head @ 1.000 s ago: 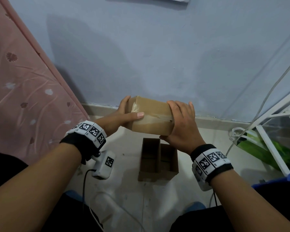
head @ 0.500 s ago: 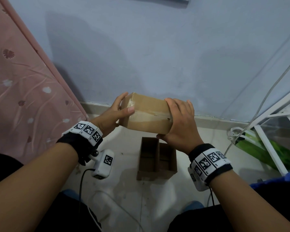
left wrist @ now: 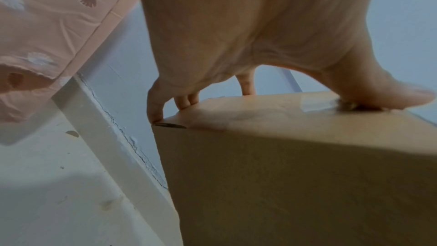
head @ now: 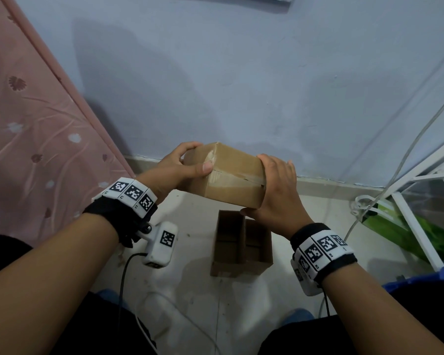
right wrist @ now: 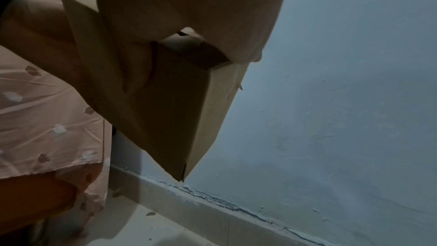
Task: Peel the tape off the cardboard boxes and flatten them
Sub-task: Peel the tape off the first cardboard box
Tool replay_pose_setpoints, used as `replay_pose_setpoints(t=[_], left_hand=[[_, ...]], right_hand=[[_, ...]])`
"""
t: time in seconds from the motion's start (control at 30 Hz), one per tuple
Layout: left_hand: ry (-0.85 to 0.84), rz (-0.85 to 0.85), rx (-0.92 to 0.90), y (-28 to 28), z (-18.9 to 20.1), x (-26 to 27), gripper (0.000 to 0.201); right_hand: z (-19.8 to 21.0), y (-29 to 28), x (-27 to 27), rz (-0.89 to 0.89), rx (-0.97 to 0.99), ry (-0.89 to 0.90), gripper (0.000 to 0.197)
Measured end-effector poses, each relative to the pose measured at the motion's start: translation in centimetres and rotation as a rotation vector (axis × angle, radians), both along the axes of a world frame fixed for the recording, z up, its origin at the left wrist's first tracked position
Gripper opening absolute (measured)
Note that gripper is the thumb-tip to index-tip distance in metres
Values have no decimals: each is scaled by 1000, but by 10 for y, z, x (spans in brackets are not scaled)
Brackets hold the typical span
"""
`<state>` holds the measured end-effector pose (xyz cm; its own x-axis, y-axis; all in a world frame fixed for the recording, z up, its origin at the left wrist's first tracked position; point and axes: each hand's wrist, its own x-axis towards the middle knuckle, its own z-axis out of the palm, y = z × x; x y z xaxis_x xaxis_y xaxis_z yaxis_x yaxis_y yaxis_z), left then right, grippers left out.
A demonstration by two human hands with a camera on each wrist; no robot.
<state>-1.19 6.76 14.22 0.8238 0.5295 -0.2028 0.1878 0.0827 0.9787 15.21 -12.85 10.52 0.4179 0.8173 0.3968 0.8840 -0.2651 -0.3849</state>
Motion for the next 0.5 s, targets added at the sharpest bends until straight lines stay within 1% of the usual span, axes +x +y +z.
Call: replay_pose_setpoints(t=[0.1, 0.2, 0.3, 0.4, 0.5], left_hand=[[5, 1, 15, 2, 2, 0, 92], [12, 10, 4, 2, 3, 1, 78], [24, 37, -6, 1, 5, 1, 70], [27, 59, -14, 0, 6, 2, 57], [28, 73, -21, 0, 5, 2, 53]], right_hand=[[-2, 0, 2, -7, -10, -3, 116], [-4, 0, 5, -5, -17, -8, 115], [-5, 0, 7, -2, -24, -10, 114], [-6, 0, 8, -16, -35, -9, 114], [-6, 1, 9, -48, -70, -14, 116]])
